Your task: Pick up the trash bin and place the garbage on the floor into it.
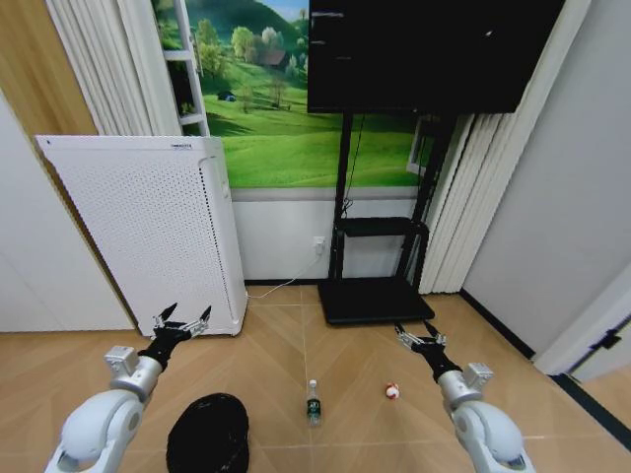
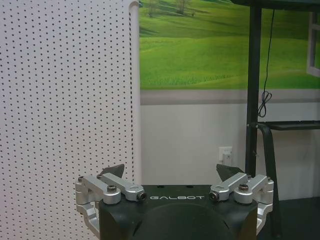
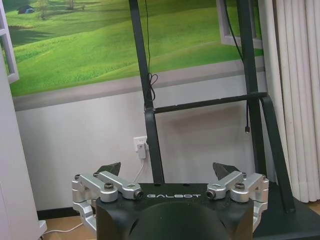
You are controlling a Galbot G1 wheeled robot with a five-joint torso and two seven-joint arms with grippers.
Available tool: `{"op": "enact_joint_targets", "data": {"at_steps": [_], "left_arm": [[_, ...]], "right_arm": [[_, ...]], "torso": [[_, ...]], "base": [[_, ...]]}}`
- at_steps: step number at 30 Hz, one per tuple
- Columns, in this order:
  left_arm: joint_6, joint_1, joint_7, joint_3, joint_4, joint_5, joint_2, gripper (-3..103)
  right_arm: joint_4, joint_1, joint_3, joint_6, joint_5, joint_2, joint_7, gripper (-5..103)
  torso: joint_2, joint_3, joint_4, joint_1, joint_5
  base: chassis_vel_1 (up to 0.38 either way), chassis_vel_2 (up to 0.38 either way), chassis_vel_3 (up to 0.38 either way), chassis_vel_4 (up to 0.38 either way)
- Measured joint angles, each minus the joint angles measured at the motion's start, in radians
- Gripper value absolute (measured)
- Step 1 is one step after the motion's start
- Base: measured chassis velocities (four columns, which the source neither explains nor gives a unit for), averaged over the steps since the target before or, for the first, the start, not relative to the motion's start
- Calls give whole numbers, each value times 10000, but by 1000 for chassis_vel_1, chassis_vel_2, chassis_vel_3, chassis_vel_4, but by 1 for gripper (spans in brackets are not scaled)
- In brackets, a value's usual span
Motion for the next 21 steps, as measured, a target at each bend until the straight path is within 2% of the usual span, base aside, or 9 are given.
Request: {"op": "enact_joint_targets", "data": {"at_steps": [21], "left_arm": [[-37, 108, 33, -35, -31, 82, -17, 100]], "right_arm": [[-120, 100, 10, -41, 91, -33, -5, 100]], "torso": [[-849, -633, 0, -216, 0]], "base": [[0, 0, 0, 0]]}}
